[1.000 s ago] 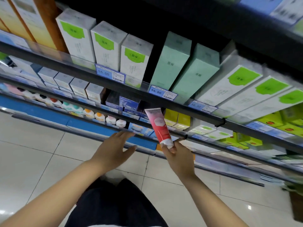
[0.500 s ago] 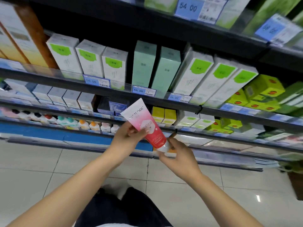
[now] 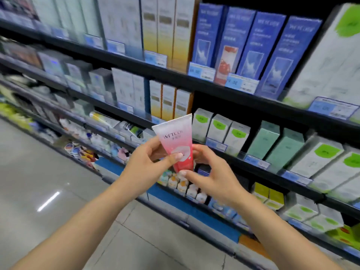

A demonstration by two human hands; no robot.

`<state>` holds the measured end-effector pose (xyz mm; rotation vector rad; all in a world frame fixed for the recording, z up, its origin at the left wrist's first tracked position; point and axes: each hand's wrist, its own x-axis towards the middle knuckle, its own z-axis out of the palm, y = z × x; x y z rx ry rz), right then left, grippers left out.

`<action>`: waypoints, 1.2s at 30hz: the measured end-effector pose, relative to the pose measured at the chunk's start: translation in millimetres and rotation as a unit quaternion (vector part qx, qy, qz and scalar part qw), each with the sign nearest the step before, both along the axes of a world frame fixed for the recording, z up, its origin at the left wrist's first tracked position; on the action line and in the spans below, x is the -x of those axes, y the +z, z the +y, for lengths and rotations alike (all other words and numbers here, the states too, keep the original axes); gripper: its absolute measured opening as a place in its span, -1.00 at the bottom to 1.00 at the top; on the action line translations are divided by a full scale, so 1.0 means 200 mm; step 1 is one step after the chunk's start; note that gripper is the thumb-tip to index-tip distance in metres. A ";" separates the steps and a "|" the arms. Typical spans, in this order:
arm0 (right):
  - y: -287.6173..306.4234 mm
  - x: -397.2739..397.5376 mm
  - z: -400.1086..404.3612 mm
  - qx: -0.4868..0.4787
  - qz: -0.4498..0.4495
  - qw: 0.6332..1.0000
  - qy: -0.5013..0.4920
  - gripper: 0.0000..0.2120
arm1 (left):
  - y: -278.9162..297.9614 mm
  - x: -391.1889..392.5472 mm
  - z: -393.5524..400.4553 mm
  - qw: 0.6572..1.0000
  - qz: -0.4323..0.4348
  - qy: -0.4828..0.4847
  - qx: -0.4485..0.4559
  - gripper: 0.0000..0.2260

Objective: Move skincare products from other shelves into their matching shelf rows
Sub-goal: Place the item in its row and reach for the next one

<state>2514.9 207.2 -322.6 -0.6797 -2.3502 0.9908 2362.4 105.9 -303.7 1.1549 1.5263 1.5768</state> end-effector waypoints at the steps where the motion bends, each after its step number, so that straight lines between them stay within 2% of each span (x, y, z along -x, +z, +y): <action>1: 0.05 0.10 -0.06 -0.011 0.014 1.000 0.009 -0.51 | 0.04 0.07 -0.07 1.000 0.010 0.011 -0.011 -0.73; 8: 0.37 0.64 -0.43 -0.048 0.085 0.994 0.057 -0.55 | 0.35 0.53 -0.51 0.989 0.112 0.071 -0.071 -0.76; 16: 0.75 0.90 -0.58 -0.120 0.171 0.978 0.021 -0.50 | 0.77 0.80 -0.64 0.955 0.256 0.091 -0.115 -0.78; 20: 0.95 0.93 -0.56 -0.133 0.201 0.970 -0.001 -0.48 | 0.97 0.86 -0.59 0.935 0.310 0.100 -0.142 -0.83; 25: 1.16 0.90 -0.49 -0.166 0.228 0.959 -0.036 -0.50 | 1.16 0.87 -0.45 0.909 0.359 0.128 -0.167 -0.72; 32: 1.37 0.76 -0.27 -0.206 0.233 0.947 -0.084 -0.40 | 1.33 0.79 -0.14 0.881 0.407 0.068 -0.230 -0.80; 36: 1.46 0.67 -0.06 -0.194 0.237 0.947 -0.095 -0.41 | 1.41 0.82 0.10 0.849 0.465 0.067 -0.240 -0.59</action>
